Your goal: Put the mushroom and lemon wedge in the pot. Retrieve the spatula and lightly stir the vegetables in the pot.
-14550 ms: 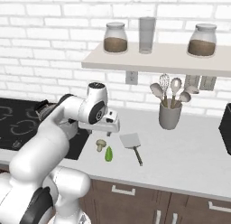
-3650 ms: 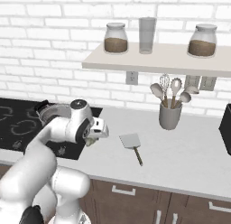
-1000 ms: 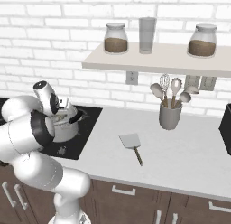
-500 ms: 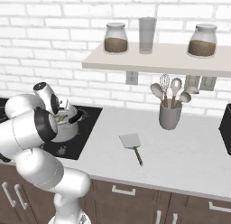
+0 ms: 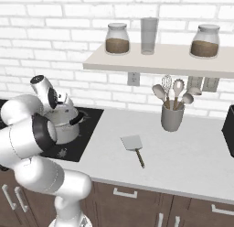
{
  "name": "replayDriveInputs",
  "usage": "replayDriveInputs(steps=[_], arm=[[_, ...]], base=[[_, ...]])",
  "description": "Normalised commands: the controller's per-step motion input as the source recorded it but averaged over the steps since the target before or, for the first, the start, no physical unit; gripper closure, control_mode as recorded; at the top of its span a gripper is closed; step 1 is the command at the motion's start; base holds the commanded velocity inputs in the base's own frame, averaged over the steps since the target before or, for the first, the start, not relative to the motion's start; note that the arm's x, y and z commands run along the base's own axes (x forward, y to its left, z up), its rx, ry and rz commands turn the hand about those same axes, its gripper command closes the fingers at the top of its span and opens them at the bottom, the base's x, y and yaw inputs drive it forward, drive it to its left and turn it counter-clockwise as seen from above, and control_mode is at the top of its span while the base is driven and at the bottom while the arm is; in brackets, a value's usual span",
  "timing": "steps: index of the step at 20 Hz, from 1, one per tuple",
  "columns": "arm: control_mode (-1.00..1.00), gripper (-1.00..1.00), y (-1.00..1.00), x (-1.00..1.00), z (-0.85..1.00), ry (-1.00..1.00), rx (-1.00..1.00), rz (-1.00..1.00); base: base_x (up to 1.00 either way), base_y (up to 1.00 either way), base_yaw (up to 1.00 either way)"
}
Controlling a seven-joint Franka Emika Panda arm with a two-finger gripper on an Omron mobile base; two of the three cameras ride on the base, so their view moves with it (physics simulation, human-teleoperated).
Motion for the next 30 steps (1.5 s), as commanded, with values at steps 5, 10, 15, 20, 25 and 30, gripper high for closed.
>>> replayDriveInputs(steps=[5, 10, 15, 20, 25, 30], arm=[[-1.0, -1.0, -0.44, -0.69, 1.0, -0.06, 0.11, 0.0], [-1.0, -1.0, -0.98, -0.93, 0.88, -0.1, 0.14, 0.0], [-1.0, -1.0, -1.0, -0.66, 0.4, 0.0, 0.12, 0.0], [-1.0, -1.0, -1.0, -0.49, 0.03, 0.0, 0.03, 0.0], [-1.0, -1.0, -1.0, -0.29, -0.01, 0.0, 0.0, 0.0], [-1.0, -1.0, -1.0, 0.0, -0.13, 0.05, 0.0, 0.0]], base=[[0.0, 0.0, 0.0], [0.0, 0.0, 0.0], [0.0, 0.0, 0.0], [0.0, 0.0, 0.0], [0.0, 0.0, 0.0], [0.0, 0.0, 0.0]])
